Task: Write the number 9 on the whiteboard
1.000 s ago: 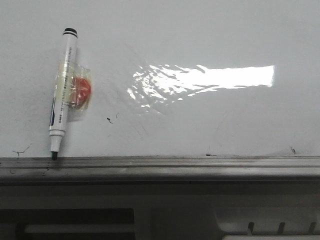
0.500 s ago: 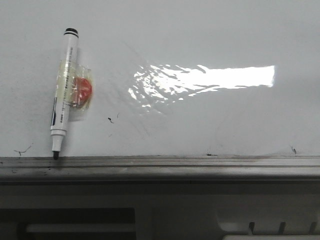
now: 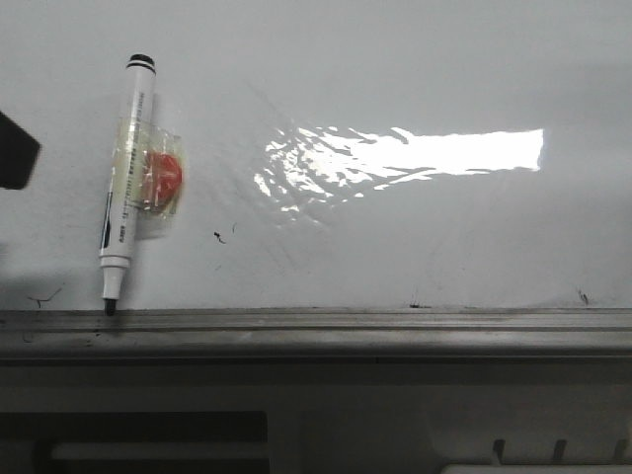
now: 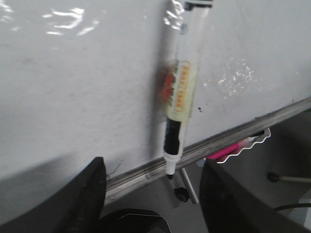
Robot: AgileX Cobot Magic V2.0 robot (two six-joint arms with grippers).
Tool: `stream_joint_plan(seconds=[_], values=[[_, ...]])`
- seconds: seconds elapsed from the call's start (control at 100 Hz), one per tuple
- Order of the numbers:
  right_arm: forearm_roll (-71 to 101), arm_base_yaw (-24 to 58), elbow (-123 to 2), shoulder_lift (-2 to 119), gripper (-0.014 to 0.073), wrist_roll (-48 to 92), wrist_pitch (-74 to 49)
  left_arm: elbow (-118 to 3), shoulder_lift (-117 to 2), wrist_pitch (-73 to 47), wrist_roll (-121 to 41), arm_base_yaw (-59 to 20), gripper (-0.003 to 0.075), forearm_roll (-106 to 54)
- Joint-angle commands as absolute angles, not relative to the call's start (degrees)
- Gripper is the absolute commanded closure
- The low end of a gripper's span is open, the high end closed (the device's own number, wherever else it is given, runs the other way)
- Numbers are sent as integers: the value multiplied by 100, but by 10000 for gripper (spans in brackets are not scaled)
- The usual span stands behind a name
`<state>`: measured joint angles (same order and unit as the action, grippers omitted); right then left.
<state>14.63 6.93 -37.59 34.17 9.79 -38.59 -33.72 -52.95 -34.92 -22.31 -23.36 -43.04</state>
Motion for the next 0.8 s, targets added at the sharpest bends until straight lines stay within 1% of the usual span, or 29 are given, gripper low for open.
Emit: stream_joint_plan(seconds=[0.0,0.05,0.13,0.26,0.33,0.4,0.42,0.45,0.47,0.52,0.6,0.65,0.71,0.77,0.78,0.79], values=[[1464,659,-3967,3467,138,1029,-3421,-3568,-5475,-2678,-2308,-2854,344,-4635],[1464,659,-3967,3467,139,1029,-3372,-3568,-5593,-2275,-2308,-3088,344,-4729],[1464,659,-3967,3471,139,1029,-3334,-3568,-5821,-1987,-2308,-3370,344,-4881],[1464,659,-3967,3471,139,1029,-3334,-3568,-6298,-1902,-2279,-3443,346,-4891],[1464,659,-3967,3471,139,1029,-3334,-3568,-6506,-1846,-2279,-3443,374,-4891],[1475,659,-3967,3471,139,1029,-3334,-3568,-6641,-1841,-2279,-3443,454,-4895],[1486,659,-3967,3471,139,1029,-3321,-3568,-6676,-1841,-2279,-3443,490,-4895],[1486,659,-3967,3471,139,1029,-3299,-3568,-6689,-1841,-2279,-3443,563,-4895],[1486,659,-3967,3471,139,1029,-3298,-3568,-6693,-1841,-2279,-3443,596,-4895],[1486,659,-3967,3471,139,1040,-3289,-3576,-6693,-1814,-2317,-3443,736,-4895],[1535,672,-3967,3471,139,1089,-3306,-3623,-6602,-1861,-2513,-3456,737,-4895],[1846,707,-3987,3471,139,1399,-3348,-3626,-6476,-1916,-2784,-3456,738,-4941],[2437,790,-3993,3471,139,2245,-3433,-3626,-6313,-2051,-3493,-3456,738,-5157],[3507,897,-3993,3481,139,3267,-3628,-3613,-6163,-2290,-4616,-3456,736,-5663],[3766,925,-3993,3493,139,3683,-3686,-3603,-6141,-2453,-4925,-3456,735,-5820],[4026,939,-3993,3493,139,3683,-3716,-3603,-6130,-2453,-4925,-3456,735,-5909]])
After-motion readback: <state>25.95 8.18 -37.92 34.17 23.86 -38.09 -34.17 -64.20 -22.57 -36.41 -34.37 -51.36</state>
